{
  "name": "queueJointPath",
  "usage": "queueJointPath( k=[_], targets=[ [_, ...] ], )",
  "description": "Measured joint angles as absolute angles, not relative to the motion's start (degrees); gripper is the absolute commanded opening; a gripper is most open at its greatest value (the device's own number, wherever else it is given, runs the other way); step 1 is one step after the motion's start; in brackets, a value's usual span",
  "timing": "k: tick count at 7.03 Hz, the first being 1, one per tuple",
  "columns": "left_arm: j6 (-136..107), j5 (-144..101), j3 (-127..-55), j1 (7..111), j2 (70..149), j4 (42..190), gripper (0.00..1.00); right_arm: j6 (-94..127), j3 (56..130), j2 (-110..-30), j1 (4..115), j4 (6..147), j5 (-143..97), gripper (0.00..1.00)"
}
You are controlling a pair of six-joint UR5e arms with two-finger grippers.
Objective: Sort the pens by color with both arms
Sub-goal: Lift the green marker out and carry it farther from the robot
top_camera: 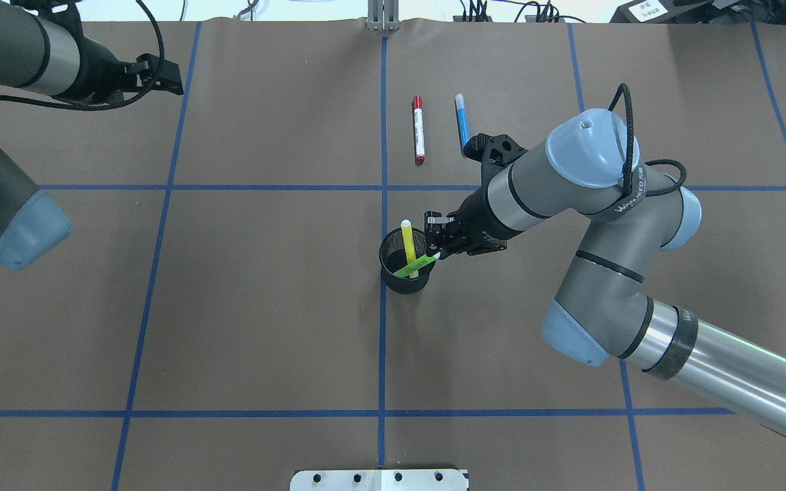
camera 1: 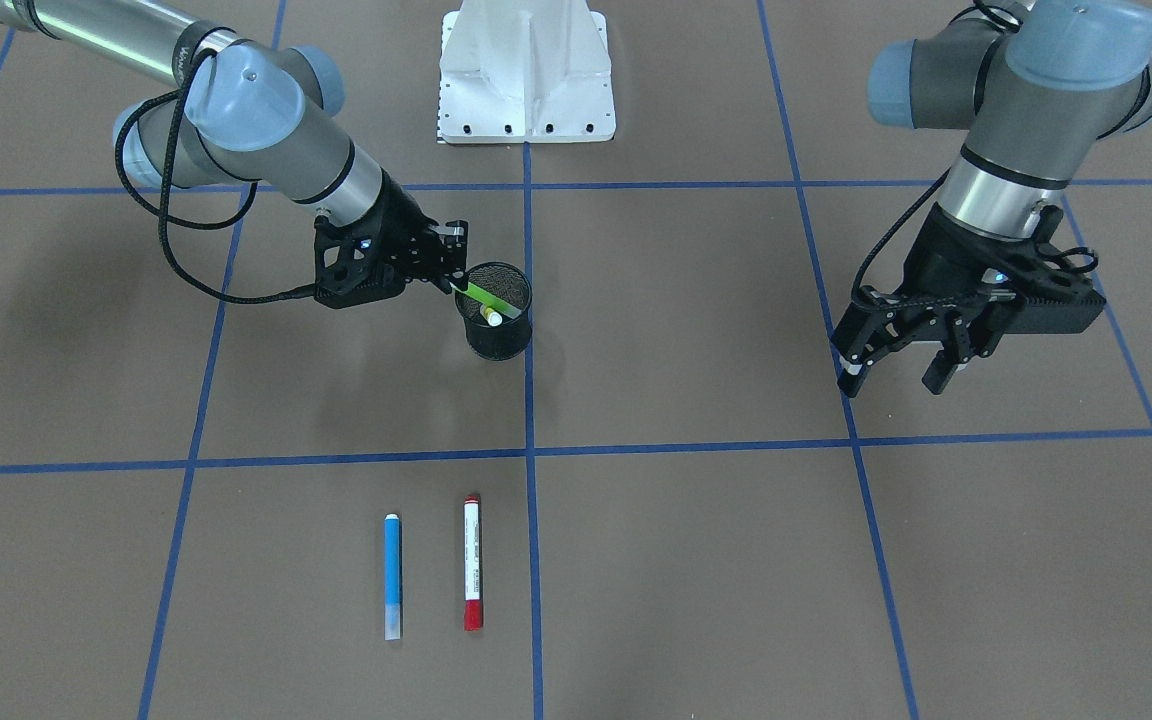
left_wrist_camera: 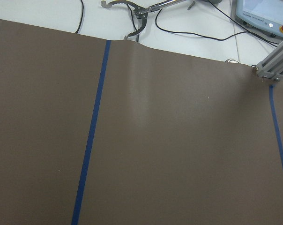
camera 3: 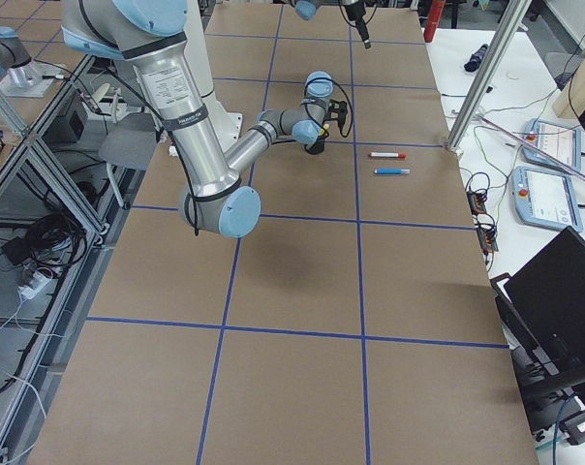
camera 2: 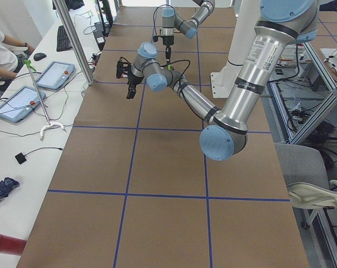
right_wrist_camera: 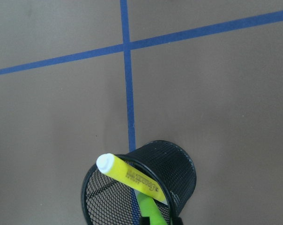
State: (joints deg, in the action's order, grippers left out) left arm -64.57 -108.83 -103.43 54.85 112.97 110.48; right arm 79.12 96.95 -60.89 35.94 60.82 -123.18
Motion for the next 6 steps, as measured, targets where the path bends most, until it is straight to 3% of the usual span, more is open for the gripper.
queueJointPath(
  k=[6],
  targets=[
    [-64.6,-108.9,-103.7,54.9,113.0,110.4,0.99,78.6,103.0,-60.0,46.0,61.0,-131.1,0.0]
  ],
)
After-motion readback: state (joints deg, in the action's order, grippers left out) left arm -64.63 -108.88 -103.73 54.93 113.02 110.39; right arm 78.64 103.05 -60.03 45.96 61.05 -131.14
